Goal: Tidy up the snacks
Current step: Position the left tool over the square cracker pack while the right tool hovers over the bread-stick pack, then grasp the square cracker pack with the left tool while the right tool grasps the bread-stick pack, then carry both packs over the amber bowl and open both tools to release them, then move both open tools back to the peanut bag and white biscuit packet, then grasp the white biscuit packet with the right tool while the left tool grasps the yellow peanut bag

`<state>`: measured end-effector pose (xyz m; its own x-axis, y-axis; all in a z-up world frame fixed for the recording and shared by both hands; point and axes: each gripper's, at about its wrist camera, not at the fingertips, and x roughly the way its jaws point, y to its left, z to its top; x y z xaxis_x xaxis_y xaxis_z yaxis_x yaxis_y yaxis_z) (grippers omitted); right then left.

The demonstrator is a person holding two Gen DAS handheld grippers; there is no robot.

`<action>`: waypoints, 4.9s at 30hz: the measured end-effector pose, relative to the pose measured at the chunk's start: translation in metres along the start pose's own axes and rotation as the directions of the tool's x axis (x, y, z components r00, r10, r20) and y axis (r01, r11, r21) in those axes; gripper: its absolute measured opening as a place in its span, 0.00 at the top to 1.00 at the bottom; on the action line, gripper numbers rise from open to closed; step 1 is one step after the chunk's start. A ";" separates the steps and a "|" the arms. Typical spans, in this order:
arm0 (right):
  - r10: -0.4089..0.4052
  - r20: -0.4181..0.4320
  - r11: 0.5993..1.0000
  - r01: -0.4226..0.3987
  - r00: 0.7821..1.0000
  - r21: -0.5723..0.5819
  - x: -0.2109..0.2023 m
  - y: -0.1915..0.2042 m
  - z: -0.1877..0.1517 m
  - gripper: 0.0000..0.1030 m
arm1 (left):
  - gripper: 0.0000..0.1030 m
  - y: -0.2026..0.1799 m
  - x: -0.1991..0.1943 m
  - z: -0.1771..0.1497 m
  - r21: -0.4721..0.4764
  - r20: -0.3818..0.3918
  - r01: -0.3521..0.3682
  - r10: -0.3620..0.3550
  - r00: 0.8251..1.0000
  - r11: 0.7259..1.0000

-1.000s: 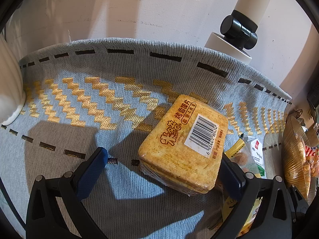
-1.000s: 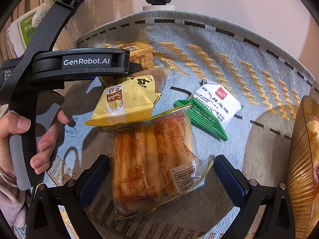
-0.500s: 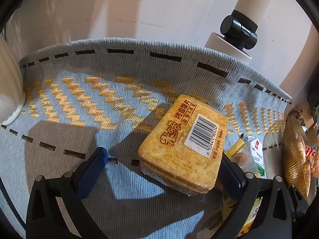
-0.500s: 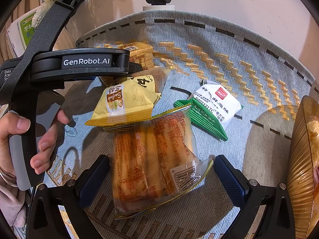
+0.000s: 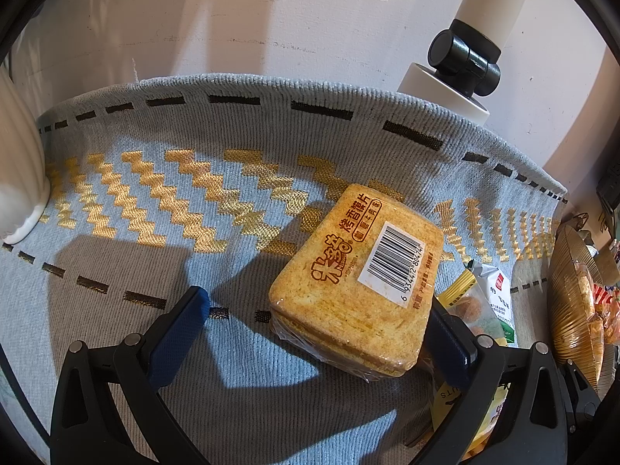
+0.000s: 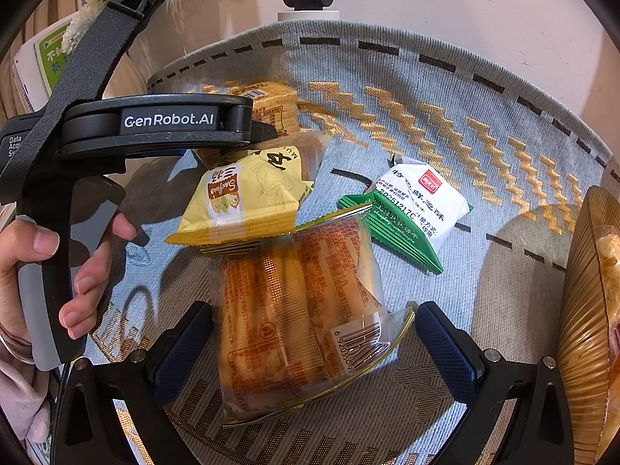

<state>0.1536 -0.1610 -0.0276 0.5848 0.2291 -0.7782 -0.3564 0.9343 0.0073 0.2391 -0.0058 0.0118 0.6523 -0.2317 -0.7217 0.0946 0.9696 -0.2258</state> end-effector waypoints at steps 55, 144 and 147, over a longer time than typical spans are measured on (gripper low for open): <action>0.232 0.280 0.916 -0.306 0.931 0.258 -0.173 -0.085 -0.040 0.36 | 0.50 -0.088 -0.128 -0.010 0.227 0.164 -0.056 0.018 0.986 0.972; -0.151 0.168 0.770 0.009 0.974 0.638 -0.010 -0.064 0.025 0.00 | 0.07 0.021 -0.058 -0.082 0.082 0.000 -0.119 0.119 0.993 0.990; -0.169 0.147 0.785 0.043 0.975 0.617 -0.002 -0.067 0.038 0.00 | 0.01 0.012 -0.053 -0.084 0.120 -0.024 -0.138 0.142 0.990 0.983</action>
<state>0.2040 -0.2133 -0.0030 0.7371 0.1060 -0.6674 0.1950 0.9123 0.3602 0.1428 0.0113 -0.0079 0.6405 -0.0936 -0.7623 0.0933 0.9947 -0.0438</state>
